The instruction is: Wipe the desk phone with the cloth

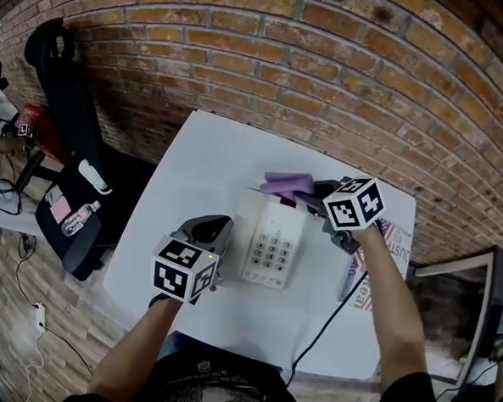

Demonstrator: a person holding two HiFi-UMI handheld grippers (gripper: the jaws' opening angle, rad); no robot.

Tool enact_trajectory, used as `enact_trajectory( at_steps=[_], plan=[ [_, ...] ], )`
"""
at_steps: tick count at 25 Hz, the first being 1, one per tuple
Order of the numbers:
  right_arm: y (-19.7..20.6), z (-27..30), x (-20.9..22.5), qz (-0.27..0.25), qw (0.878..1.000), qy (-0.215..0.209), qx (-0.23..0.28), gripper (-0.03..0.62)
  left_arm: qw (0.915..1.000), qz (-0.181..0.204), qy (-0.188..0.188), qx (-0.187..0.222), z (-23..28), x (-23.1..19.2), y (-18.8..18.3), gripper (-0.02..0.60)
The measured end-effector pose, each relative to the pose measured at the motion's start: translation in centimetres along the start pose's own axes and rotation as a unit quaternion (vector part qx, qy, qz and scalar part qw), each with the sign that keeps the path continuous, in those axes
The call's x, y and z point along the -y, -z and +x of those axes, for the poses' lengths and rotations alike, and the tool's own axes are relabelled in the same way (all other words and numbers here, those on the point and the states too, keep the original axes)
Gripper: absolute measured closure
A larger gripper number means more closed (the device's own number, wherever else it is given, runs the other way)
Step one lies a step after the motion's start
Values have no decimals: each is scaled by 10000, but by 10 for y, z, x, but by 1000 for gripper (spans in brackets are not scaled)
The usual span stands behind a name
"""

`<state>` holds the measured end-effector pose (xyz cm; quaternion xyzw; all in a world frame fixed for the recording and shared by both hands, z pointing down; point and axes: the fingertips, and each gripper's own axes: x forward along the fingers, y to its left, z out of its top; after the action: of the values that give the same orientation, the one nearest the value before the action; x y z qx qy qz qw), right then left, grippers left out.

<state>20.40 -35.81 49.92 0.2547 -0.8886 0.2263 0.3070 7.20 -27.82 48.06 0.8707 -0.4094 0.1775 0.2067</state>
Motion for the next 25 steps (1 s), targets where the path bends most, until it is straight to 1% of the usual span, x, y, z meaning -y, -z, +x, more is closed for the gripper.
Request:
enact_trajectory(
  at_steps=[5, 10, 13, 19, 25],
  plan=[
    [4, -11, 3, 36, 9997, 179, 147, 544, 10000, 30, 51, 26, 2, 4, -4, 575],
    [-7, -29, 5, -189, 9964, 745, 363, 545, 9998, 40, 141, 105, 0, 7, -12, 575],
    [-16, -45, 1, -112, 9928, 1003, 642, 545, 9997, 74, 160, 173, -4, 5, -21, 575],
    [-24, -82, -21, 161, 9829, 1456, 1118, 545, 9991, 184, 220, 299, -17, 6, -38, 575],
    [-28, -117, -52, 359, 9680, 1956, 1534, 545, 9981, 294, 359, 399, -34, 10, -49, 575]
  ],
)
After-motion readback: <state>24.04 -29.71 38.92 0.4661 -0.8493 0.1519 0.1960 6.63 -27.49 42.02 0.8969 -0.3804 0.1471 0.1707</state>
